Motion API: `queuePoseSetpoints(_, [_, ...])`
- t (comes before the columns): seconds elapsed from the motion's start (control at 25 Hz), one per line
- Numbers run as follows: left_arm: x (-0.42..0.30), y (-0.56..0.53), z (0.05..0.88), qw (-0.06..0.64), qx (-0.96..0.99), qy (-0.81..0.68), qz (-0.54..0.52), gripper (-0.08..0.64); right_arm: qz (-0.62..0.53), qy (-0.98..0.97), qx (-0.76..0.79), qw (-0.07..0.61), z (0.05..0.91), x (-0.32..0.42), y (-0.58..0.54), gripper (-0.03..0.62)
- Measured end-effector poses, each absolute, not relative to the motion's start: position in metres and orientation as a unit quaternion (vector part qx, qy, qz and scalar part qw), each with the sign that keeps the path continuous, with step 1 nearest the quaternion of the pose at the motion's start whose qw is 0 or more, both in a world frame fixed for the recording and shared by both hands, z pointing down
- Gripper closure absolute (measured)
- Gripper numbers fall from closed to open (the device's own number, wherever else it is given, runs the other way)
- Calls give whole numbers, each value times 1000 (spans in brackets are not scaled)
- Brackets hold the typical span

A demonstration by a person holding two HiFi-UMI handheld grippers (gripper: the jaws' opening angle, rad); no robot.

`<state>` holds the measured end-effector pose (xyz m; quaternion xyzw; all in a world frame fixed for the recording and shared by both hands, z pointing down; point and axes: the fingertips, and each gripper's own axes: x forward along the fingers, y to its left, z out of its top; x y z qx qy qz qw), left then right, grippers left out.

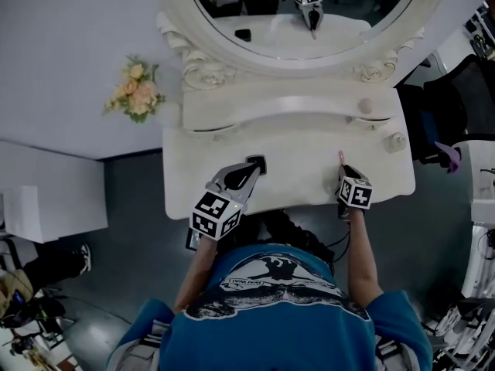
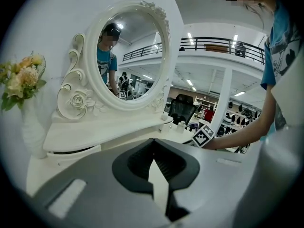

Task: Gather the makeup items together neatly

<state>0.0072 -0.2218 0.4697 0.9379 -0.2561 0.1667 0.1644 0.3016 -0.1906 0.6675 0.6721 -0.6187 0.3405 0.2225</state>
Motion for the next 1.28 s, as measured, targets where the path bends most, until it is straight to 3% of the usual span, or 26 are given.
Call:
queuePoseSetpoints(0.36, [-2,-216,473,170,931,-273,171,546,345,-627,666,210,658,287,-195,545])
queuePoseSetpoints(0.76, [-24,-215,470,167,930,-285,164,546,336,-688,618,176,633,189,-231,545])
queuePoseSetpoints(1.28, [-60,-212,469,165,930,-288,157,546,351,-708,576,210,653,87,-235,545])
